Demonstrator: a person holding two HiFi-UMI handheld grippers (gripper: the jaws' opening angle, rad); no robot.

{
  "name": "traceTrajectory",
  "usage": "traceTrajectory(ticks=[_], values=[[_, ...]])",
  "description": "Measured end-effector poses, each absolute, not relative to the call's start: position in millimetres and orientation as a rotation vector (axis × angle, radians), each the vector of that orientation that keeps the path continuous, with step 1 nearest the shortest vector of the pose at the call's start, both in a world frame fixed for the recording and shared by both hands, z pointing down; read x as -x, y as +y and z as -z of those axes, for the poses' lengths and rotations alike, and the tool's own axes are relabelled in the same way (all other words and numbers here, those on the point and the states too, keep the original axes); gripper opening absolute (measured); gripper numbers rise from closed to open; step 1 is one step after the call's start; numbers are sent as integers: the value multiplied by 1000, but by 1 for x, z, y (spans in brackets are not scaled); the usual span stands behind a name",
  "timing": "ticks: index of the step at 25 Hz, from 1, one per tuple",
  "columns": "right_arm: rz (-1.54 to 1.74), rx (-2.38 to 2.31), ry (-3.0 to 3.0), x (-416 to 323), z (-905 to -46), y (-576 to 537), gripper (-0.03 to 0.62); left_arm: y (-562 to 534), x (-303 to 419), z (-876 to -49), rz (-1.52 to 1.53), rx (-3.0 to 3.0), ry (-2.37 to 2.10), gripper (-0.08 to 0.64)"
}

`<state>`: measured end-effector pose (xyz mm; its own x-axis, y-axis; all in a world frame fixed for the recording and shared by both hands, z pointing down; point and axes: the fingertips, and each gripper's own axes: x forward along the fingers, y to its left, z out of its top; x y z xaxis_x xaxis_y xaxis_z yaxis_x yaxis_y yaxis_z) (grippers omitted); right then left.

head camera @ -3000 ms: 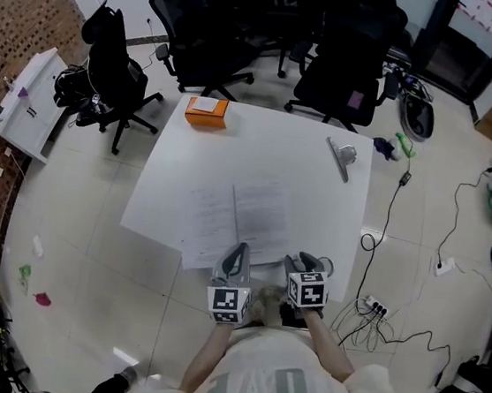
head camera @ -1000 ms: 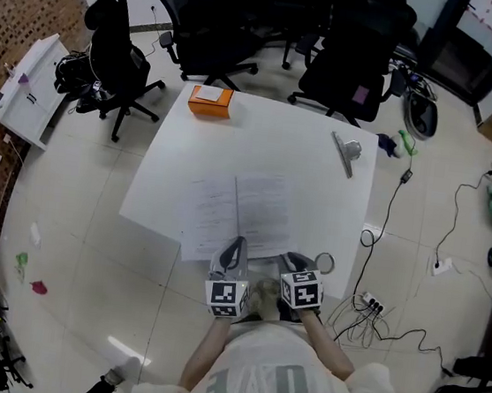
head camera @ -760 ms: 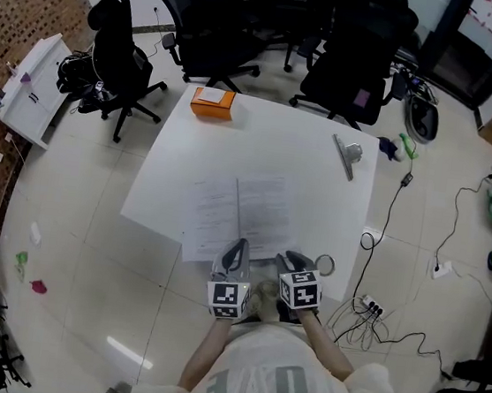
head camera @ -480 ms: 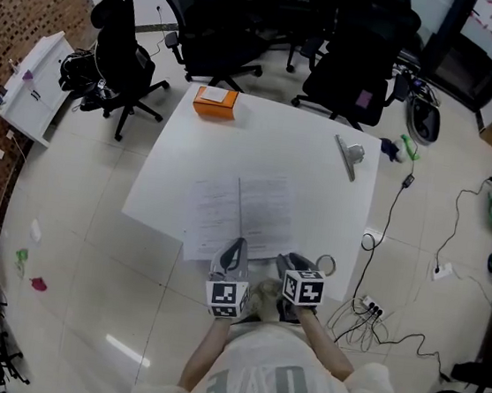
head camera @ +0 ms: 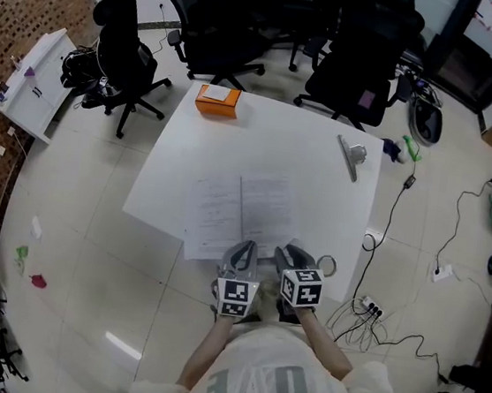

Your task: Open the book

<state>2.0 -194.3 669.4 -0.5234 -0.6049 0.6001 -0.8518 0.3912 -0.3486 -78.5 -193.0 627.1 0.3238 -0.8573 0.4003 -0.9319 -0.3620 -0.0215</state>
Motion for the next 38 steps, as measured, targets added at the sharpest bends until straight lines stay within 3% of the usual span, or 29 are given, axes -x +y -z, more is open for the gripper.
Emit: traceTrajectory(ticks=[7, 18, 26, 33, 38], values=[[-878, -1207, -2330, 6, -657, -202, 122, -183, 53, -660, -662, -2426, -1455, 172], [-866, -1112, -2405, 18, -642, -210, 121, -182, 28, -663, -804, -2534, -1353, 190], [-875, -1064, -2448, 18, -635, -211, 122, -197, 21, -660, -839, -2509, -1414, 166], [-880, -1064, -2488, 13, -624, -219, 121, -205, 18, -656, -838, -2512, -1446, 37], [-866, -1060, -2513, 12, -618, -225, 121, -207, 19, -655, -782, -2490, -1440, 21]])
